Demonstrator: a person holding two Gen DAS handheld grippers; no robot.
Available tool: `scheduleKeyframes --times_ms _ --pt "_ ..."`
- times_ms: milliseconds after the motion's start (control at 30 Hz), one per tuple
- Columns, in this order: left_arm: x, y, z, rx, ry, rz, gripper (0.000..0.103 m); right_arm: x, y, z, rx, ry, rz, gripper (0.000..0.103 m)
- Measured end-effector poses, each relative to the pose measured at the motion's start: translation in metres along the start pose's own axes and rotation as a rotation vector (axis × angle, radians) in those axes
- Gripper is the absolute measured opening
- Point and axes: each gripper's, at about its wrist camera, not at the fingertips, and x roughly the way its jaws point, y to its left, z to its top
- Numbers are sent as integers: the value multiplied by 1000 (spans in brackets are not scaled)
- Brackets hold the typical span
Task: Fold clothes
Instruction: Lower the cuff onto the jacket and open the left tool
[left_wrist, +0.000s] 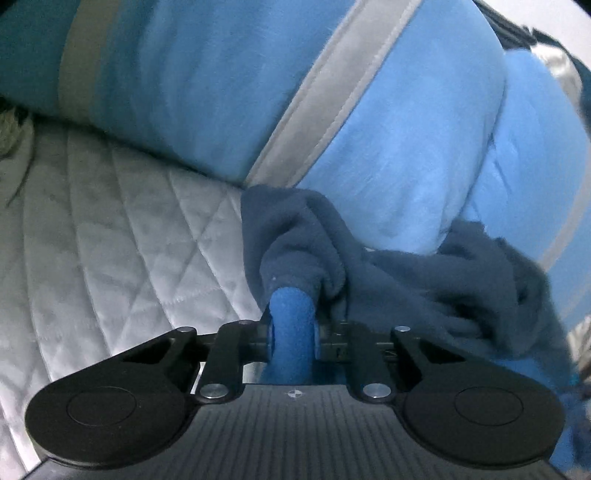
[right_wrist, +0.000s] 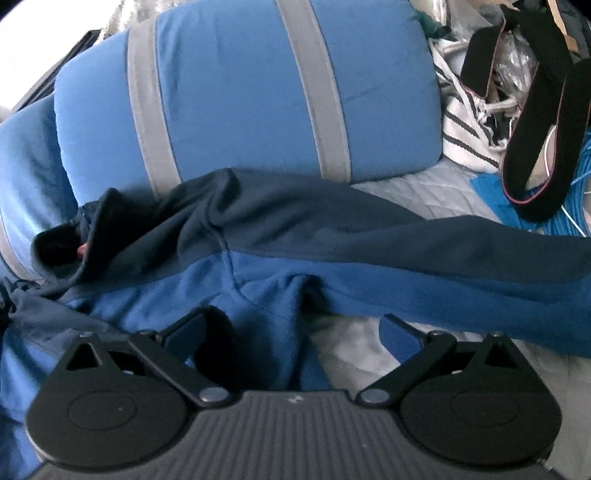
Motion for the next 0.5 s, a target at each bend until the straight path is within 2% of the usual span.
scheduleKeyframes --times_ms 167,233,300,400,500 --pt "-3 4 -2 18 -14 16 18 1 -6 0 26 21 5 103" --pt "-7 5 -3 33 -18 19 26 0 -8 -1 35 25 9 103" --pt "-11 1 -1 72 -32 47 45 0 -8 -2 36 30 5 103" --pt "-22 -2 -4 92 -30 69 52 0 -11 -4 58 53 20 103" --pt "-38 1 -12 104 -21 90 53 0 -12 -6 90 80 58 103"
